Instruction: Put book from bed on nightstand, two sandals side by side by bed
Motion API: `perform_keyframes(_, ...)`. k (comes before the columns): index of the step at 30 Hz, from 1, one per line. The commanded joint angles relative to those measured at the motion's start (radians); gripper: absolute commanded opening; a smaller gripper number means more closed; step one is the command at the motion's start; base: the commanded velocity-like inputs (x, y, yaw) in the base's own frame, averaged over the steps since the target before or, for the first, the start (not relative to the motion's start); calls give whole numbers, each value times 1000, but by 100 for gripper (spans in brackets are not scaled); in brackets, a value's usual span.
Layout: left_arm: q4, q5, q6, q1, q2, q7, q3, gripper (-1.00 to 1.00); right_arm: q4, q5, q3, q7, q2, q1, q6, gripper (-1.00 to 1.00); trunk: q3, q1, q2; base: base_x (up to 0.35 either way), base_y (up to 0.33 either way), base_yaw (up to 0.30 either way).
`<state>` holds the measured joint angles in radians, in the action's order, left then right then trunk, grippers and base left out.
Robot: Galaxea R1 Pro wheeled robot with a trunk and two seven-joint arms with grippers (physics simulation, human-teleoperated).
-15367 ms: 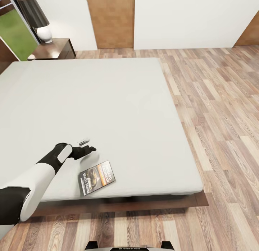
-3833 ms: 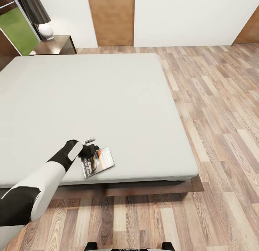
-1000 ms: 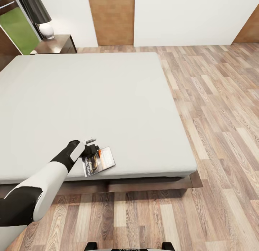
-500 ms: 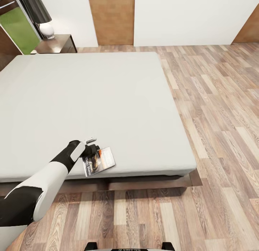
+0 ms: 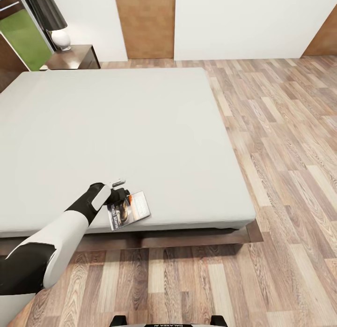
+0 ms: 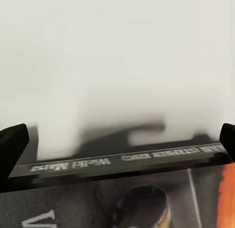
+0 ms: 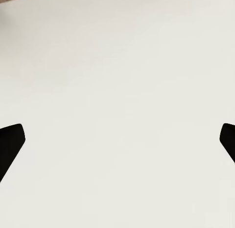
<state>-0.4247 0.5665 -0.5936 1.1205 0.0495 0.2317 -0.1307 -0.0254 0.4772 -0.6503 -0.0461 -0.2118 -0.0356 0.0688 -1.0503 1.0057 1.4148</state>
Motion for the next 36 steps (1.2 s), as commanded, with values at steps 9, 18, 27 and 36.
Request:
perform_keyframes(9,1,23,-5,-1,1,11,-6,100,-1,11,-8,-3,-1,0,2,100,-1,0,0,-11,0,0)
perform_keyframes(18,1,23,-5,-1,1,11,-7,100,-1,11,-8,-3,-1,0,2,100,-1,0,0,-46,0,0)
perform_keyframes(27,1,23,-5,-1,1,11,-7,100,-1,11,-8,-3,-1,0,1,100,-1,0,0,-9,0,0)
perform_keyframes(36,1,23,-5,-1,1,11,-7,100,-1,11,-5,-3,-1,0,0,100,-1,0,0,-2,0,0)
